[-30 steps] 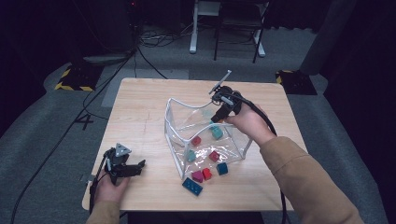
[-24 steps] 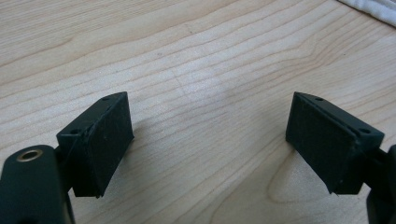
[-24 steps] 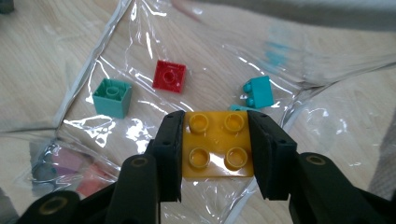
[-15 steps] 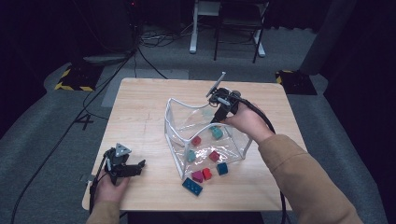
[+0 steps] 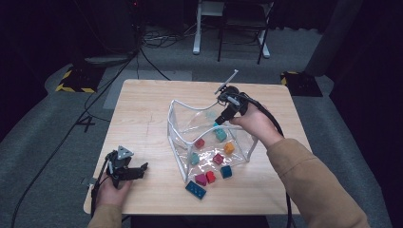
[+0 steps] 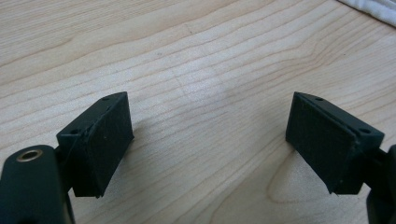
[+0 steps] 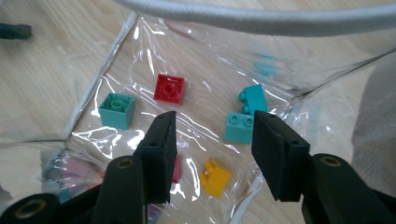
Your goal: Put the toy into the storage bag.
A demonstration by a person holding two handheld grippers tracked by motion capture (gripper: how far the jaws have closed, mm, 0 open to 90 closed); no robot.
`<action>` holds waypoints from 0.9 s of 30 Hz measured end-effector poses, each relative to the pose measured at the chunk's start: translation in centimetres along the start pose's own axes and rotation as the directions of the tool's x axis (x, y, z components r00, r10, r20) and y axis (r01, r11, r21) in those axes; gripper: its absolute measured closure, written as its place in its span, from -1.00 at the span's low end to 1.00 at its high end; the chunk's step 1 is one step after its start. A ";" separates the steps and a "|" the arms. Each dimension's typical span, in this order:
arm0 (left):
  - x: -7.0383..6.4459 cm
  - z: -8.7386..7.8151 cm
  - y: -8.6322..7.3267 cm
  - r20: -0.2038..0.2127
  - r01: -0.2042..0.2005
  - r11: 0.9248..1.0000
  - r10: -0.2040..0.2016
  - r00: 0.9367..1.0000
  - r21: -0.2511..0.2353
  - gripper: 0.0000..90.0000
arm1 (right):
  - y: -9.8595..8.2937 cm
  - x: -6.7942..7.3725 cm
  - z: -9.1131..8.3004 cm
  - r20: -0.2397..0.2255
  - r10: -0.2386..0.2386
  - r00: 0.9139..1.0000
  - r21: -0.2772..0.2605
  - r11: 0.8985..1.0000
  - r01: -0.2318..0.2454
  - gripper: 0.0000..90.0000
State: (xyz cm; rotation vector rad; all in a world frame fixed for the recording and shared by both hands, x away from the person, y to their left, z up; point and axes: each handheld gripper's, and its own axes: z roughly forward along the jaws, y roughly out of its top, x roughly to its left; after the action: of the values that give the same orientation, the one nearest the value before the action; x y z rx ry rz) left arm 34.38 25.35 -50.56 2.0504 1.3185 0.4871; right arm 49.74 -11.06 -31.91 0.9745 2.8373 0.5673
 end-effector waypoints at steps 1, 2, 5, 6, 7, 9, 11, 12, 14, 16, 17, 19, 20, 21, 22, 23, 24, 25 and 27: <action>0.0 0.0 0.0 0.000 0.000 1.000 0.000 1.000 0.000 -0.66 | -0.1 0.0 -0.3 0.002 0.003 1.000 -0.016 1.000 -0.003 0.14; 0.0 0.0 0.0 0.000 0.000 1.000 0.000 1.000 0.000 -0.66 | -0.3 -0.1 -0.7 0.000 0.006 1.000 -0.033 0.999 -0.006 0.14; 0.0 0.0 0.0 0.000 0.000 1.000 0.000 1.000 0.000 -0.66 | -0.8 -0.1 -1.8 -0.008 0.007 1.000 -0.093 0.996 -0.008 0.14; 0.0 0.0 0.0 0.000 0.000 1.000 0.000 1.000 0.000 -0.66 | -1.0 0.0 -2.1 -0.009 0.007 1.000 -0.108 0.994 -0.008 0.15; 0.0 0.0 0.0 0.000 0.000 1.000 0.000 1.000 0.000 -0.66 | -1.3 0.0 -2.7 -0.009 0.002 1.000 -0.130 0.991 -0.003 0.15; 0.0 0.0 0.0 0.000 0.000 1.000 0.000 1.000 0.000 -0.66 | -1.9 0.1 -3.5 -0.008 -0.004 1.000 -0.172 0.985 0.003 0.16; 0.0 0.0 0.0 0.000 -0.003 1.000 0.003 1.000 0.002 -0.66 | -2.6 0.3 -4.3 -0.012 -0.005 1.000 -0.215 0.977 0.002 0.16; 0.0 0.0 0.0 0.000 -0.001 1.000 0.001 1.000 0.000 -0.66 | -3.0 0.3 -4.7 -0.013 -0.004 1.000 -0.232 0.973 0.000 0.17; 0.0 0.0 0.0 -0.001 -0.003 1.000 0.003 1.000 0.002 -0.66 | -3.7 0.5 -5.3 -0.010 -0.010 1.000 -0.273 0.962 0.007 0.17; 0.0 0.0 0.0 -0.001 0.000 1.000 0.000 1.000 0.000 -0.66 | -4.3 0.6 -5.9 -0.012 -0.003 1.000 -0.303 0.953 0.000 0.17; 0.0 0.0 0.0 0.000 0.000 1.000 0.000 1.000 0.000 -0.66 | -4.6 0.7 -6.2 -0.011 -0.005 1.000 -0.313 0.950 0.001 0.17; 0.0 0.0 0.0 0.000 0.000 1.000 0.000 1.000 0.000 -0.66 | -5.2 0.9 -6.5 -0.004 -0.005 1.000 -0.321 0.947 0.004 0.17; 0.0 0.0 0.0 0.001 0.000 1.000 0.000 1.000 0.000 -0.66 | -5.5 1.0 -6.7 -0.002 -0.003 1.000 -0.326 0.945 0.002 0.16; 0.0 0.0 0.0 0.001 0.000 1.000 0.000 1.000 0.000 -0.66 | -5.9 1.1 -6.9 -0.001 -0.002 1.000 -0.337 0.941 0.001 0.16; 0.0 0.0 0.0 0.001 0.000 1.000 0.000 1.000 0.000 -0.66 | -6.2 1.2 -7.2 -0.003 -0.002 1.000 -0.346 0.938 0.001 0.16; 0.0 0.0 0.0 0.001 0.000 1.000 0.000 1.000 0.000 -0.66 | -6.5 1.3 -7.4 -0.002 -0.004 1.000 -0.360 0.933 0.003 0.16; 0.0 0.0 0.0 0.001 0.000 1.000 0.000 1.000 0.000 -0.66 | -6.9 1.4 -7.7 -0.001 -0.002 1.000 -0.370 0.929 0.001 0.16; 0.0 0.0 0.0 0.001 0.000 1.000 0.000 1.000 0.000 -0.66 | -7.2 1.5 -7.9 -0.002 -0.002 1.000 -0.380 0.925 0.002 0.16; 0.0 0.0 0.0 0.001 0.000 1.000 0.000 1.000 0.000 -0.66 | -7.9 1.7 -8.4 0.000 0.000 1.000 -0.395 0.919 0.000 0.15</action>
State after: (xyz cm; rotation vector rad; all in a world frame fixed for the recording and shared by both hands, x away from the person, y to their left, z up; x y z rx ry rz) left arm 34.38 25.36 -50.55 2.0502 1.3184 0.4862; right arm 42.11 -18.43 -27.01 0.8934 2.5661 1.0857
